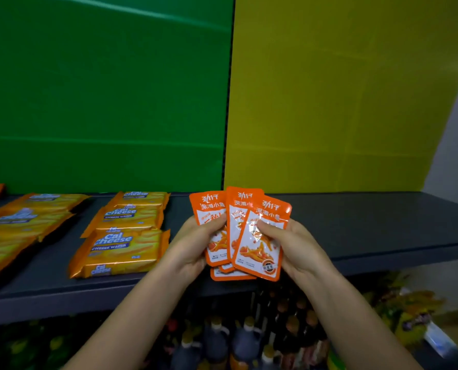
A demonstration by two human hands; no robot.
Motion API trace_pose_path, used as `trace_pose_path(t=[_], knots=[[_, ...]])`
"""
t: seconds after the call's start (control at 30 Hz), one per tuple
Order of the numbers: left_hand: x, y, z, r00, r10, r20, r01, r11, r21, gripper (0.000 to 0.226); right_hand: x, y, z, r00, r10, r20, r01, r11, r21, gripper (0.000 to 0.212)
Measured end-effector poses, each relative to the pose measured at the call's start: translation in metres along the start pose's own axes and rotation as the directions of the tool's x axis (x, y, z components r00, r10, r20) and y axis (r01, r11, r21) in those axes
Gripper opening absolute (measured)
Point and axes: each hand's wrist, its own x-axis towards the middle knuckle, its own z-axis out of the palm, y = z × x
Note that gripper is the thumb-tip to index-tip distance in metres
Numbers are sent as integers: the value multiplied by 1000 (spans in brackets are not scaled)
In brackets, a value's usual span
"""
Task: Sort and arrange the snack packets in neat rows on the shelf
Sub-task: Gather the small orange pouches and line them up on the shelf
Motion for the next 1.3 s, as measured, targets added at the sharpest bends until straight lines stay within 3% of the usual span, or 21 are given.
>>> trace_pose_path(t=[0.33,0.47,0.57,0.67,0.8,0.97,1.17,1.3], knots=[[29,33,-31,979,72,-192,-52,993,109,10,58,0,41,983,-62,174,76,994,-74,16],[50,62,-53,968,135,-212,-111,986,121,10,95,-11,37,983,-158,94,166,983,-83,12],[58,84,-70,967,126,-222,-97,986,135,13,124,-14,16,990,-136,25,138,982,-128,13],[62,99,-83,960,110,-258,-76,988,137,13,155,-2,1,996,-91,-23,81,956,-284,17],[68,97,-87,961,59,-269,-11,984,176,12,198,27,1,1000,-4,22,16,826,-563,24],[77,83,-83,959,28,-282,34,976,214,9,229,37,5,1000,-23,10,21,556,-831,33],[87,74,-79,952,9,-306,73,964,255,4,246,48,15,994,-106,13,44,290,-956,44],[91,70,-78,949,-7,-317,97,958,271,4,254,52,13,987,-159,23,58,219,-974,56]])
